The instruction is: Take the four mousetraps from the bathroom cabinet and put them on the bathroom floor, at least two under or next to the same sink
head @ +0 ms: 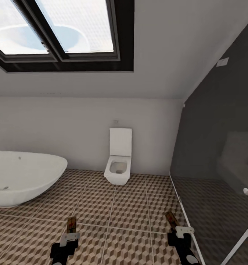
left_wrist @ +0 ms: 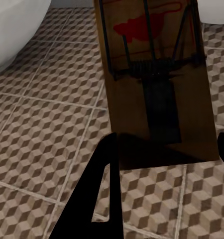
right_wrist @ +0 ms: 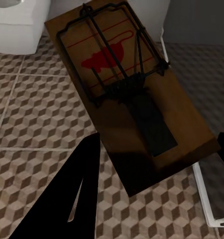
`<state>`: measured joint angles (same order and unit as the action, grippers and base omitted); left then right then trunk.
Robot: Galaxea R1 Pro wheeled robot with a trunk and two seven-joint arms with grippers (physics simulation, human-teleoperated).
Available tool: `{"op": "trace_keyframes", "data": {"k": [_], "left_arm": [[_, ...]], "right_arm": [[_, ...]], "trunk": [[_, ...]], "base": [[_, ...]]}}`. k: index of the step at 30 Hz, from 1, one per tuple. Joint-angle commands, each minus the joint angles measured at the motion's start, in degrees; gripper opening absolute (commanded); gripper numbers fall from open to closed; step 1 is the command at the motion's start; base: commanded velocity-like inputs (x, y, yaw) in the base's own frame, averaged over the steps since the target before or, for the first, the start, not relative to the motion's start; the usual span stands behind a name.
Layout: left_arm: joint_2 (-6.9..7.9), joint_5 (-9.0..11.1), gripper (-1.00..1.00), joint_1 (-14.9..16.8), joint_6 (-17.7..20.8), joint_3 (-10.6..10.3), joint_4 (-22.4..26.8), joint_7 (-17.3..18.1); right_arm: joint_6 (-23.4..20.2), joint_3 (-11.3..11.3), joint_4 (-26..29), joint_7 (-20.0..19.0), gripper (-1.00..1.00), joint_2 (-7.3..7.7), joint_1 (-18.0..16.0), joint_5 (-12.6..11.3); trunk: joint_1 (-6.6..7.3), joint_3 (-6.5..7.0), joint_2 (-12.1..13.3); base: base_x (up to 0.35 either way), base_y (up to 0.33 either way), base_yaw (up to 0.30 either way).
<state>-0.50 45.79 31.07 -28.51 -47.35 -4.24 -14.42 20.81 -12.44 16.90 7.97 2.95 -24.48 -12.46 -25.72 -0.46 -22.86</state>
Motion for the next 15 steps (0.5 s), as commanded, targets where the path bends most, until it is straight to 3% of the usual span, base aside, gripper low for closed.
{"op": "trace_keyframes", "data": {"k": [1, 10, 15], "left_arm": [[-0.06, -0.2, -1.0, 0.0, -0.1, -0.3, -0.2, -0.3], [-0.11, -0.2, -1.0, 0.0, -0.1, -0.3, -0.2, -0.3], [-0.11, -0.2, -1.0, 0.0, 2.0, -0.3, -0.2, 0.5]], "right_arm": [[0.2, -0.5, 0.0, 0.1, -1.0, 0.04, 0.0, -0.6], [0.2, -0.5, 0.0, 0.1, -1.0, 0.04, 0.0, -0.6], [0.2, -0.5, 0.0, 0.1, -1.0, 0.04, 0.0, -0.6]], "trunk": [[-0.06, -0.05, -0.1], [-0.06, -0.05, -0.1], [-0.06, -0.05, -0.1]], "base": [[0.314, 0.087, 0.0], [0.251, 0.191, 0.0], [0.215, 0.244, 0.0]]}}
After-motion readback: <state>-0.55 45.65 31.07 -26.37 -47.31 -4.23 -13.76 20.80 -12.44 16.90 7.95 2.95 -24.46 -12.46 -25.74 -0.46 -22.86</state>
